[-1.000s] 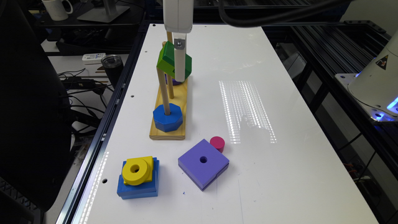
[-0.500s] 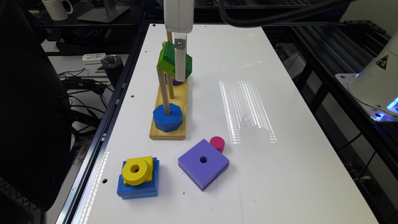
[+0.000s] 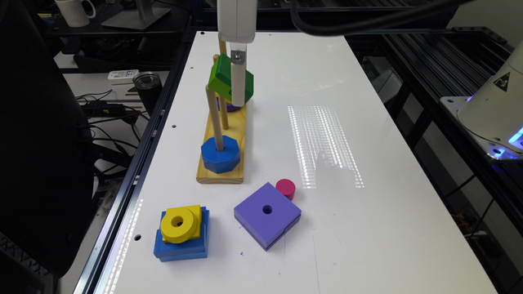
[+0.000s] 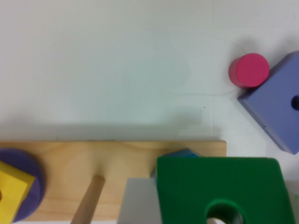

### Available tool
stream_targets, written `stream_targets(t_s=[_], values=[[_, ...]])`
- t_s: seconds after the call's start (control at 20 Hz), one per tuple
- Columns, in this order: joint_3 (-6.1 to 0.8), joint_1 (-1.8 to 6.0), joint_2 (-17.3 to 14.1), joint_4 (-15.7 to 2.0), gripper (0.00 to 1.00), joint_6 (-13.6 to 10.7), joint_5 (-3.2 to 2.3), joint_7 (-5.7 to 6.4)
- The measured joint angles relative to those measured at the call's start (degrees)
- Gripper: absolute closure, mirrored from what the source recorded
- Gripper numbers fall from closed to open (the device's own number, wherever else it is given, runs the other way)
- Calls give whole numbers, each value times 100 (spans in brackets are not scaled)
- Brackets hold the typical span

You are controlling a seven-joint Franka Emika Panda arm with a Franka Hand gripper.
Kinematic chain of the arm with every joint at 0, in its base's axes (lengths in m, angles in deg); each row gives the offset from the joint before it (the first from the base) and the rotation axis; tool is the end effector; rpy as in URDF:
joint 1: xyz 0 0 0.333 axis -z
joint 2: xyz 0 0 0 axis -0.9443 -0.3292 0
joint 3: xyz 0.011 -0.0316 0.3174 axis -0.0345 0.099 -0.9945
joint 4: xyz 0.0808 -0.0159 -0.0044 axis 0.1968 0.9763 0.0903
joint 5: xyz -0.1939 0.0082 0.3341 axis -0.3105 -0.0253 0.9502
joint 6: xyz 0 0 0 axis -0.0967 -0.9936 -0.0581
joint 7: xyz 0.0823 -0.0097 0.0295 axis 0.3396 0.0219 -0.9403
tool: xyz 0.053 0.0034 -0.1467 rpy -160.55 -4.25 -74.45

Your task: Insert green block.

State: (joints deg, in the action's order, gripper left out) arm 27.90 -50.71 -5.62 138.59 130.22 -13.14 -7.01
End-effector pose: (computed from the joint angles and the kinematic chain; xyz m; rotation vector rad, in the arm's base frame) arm 0.5734 0.1064 0.3154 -2.8509 1.1881 -0.0803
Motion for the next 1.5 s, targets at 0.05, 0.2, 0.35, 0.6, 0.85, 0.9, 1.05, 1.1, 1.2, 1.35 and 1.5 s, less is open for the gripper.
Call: stream_targets(t_s=[0.05, 0.2, 0.35, 0.6, 0.85, 0.9, 1.05, 1.1, 1.2, 1.35, 1.5], values=[[-3, 0, 48, 0, 100, -38, 12, 0], [-12, 0, 168, 0, 100, -121, 44, 0], [-18, -1, 250, 0, 100, -183, 78, -3], [-17, 0, 254, 0, 100, -184, 79, -2], [-18, 0, 254, 3, 100, -190, 79, -2], [-19, 0, 254, 6, 100, -194, 81, -2], [-28, 0, 271, 38, 100, -199, 87, -1], [-30, 0, 280, 47, 100, -199, 89, -1], [-31, 0, 294, 64, 100, -199, 92, -1], [-30, 5, 296, 60, 100, -186, 92, -1], [-28, 10, 295, 41, 100, -182, 92, -2]])
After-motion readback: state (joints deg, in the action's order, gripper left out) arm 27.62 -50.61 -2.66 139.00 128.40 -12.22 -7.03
